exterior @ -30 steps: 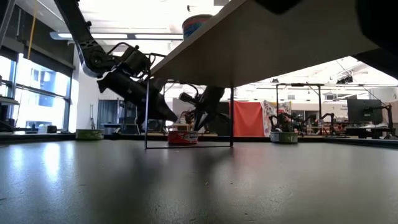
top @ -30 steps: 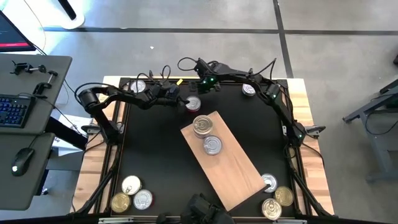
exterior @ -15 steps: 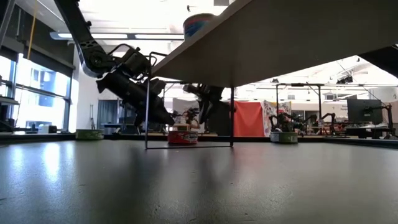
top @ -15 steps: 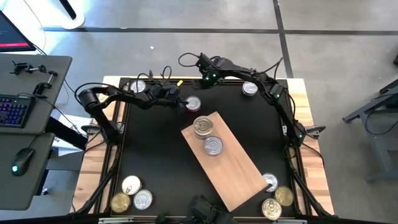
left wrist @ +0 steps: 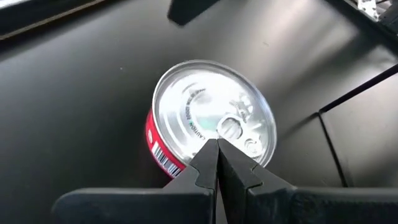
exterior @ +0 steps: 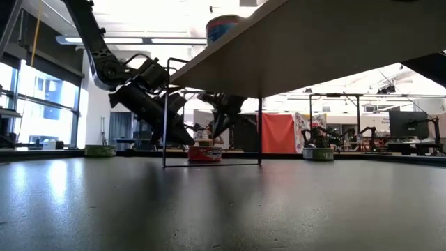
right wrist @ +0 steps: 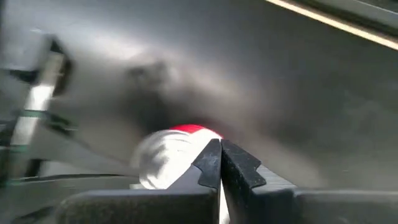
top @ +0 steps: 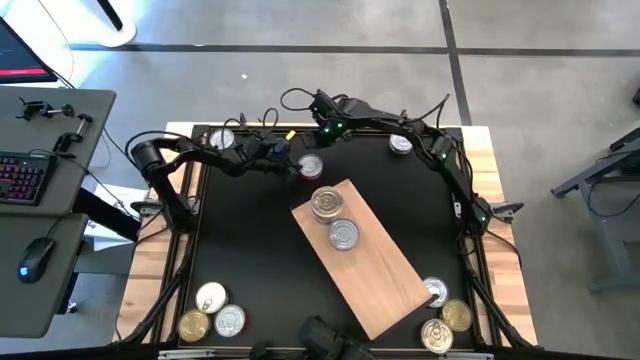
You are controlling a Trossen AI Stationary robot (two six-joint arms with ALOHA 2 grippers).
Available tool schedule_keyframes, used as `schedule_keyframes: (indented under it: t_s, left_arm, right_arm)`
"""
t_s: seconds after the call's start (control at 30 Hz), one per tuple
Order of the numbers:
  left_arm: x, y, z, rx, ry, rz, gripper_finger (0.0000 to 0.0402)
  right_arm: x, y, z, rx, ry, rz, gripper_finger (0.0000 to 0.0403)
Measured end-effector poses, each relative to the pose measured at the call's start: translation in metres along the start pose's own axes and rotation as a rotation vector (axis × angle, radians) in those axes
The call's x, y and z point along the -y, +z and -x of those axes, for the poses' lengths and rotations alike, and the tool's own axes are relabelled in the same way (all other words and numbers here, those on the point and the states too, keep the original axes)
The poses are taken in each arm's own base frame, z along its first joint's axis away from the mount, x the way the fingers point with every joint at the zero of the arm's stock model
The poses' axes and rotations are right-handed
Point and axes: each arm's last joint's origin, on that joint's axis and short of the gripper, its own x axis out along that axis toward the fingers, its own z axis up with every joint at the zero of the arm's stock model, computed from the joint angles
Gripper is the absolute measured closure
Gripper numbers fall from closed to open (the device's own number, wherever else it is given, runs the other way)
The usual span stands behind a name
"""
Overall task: Stack canned seafood by type on shelf
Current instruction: Stack the red tuna can on top of the red tuna can on the shelf
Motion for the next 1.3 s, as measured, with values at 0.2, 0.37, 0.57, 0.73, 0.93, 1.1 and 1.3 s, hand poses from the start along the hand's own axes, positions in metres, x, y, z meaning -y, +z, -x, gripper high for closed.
schedule_keyframes:
  t_s: [0.2,0.37,0.57,0.73,0.93,1.1,1.3]
  left_arm:
    - [-0.001,-0.002,-0.003,-0.009,-0.001,0.002,0.0401]
    - [-0.002,0.003,0.004,0.002,-0.014,0.005,0.0401]
    - [-0.008,0.019,0.022,0.064,-0.001,0.001,0.0402]
    - [-0.010,0.030,0.040,0.105,0.007,-0.023,0.0401]
    - [-0.010,0.042,0.058,0.165,0.006,-0.052,0.0401]
    - [-0.010,0.046,0.060,0.195,-0.006,-0.046,0.0401]
    - [-0.008,0.042,0.061,0.144,-0.057,0.040,0.0401]
  right_arm:
    - [-0.018,-0.005,0.017,-0.010,0.095,0.051,0.0403]
    - [-0.057,-0.033,0.049,-0.007,0.100,0.199,0.0403]
    - [-0.106,-0.095,0.077,-0.068,0.020,0.392,0.0403]
    - [-0.122,-0.147,0.085,-0.173,-0.156,0.463,0.0403]
    - [-0.129,-0.177,0.144,-0.127,-0.217,0.450,0.0403]
    - [-0.116,-0.152,0.161,0.033,-0.264,0.362,0.0403]
    - [-0.126,-0.176,0.212,0.131,-0.200,0.535,0.0403]
